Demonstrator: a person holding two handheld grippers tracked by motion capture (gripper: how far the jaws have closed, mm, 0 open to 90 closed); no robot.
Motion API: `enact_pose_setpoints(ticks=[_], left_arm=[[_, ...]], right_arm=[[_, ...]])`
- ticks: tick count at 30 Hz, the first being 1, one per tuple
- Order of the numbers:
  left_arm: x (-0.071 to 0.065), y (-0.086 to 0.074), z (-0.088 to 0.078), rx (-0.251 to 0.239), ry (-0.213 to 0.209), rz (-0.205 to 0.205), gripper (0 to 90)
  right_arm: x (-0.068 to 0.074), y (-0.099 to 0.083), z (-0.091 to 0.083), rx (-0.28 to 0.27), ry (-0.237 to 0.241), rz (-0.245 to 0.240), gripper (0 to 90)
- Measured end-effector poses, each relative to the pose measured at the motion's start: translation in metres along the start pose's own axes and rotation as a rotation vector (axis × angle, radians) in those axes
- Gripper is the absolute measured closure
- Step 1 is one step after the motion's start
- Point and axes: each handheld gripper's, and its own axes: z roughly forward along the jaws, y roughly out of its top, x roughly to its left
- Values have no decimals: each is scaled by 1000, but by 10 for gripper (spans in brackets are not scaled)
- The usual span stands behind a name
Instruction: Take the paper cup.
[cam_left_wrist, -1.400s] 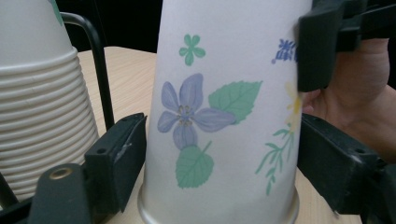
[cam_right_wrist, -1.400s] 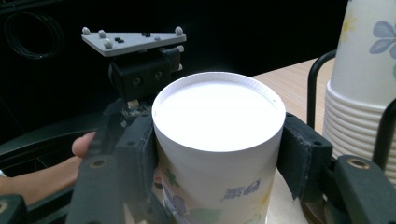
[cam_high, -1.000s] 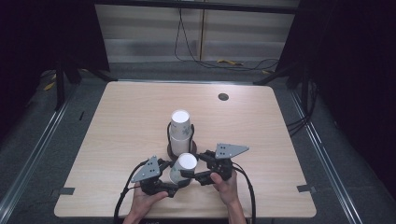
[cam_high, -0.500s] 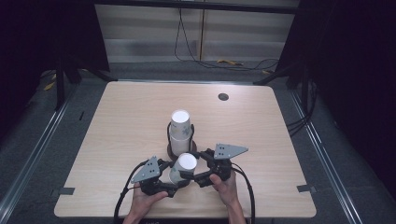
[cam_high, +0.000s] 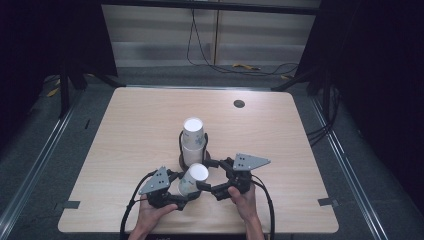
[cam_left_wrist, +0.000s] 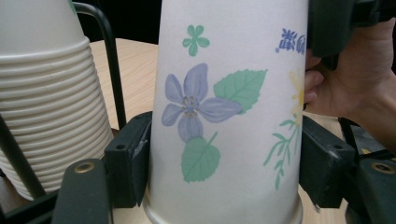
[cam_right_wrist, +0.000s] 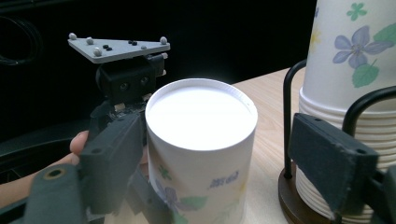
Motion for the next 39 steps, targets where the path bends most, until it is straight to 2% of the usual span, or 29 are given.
enact_pose_setpoints(ticks=[9,20,26,32,36,39], left_arm=[[3,2,-3,33,29,10,292],[7,7,-8,50,15,15,289],[9,8,-8,99,-1,42,290],[10,7,-8,129,-8,37,294],[7,11,-5,177,-2,79,297],[6,15,-5,195,-11,94,297]], right_arm=[[-1,-1,-8,-3,-10,-11,160],[-2,-2,-15,12,-27,-17,187],[-2,-3,-18,33,-42,-22,189],[-3,-4,-19,56,-44,-34,197],[-2,-3,-22,74,-24,-48,168],[-3,-3,-24,86,-37,-55,180]])
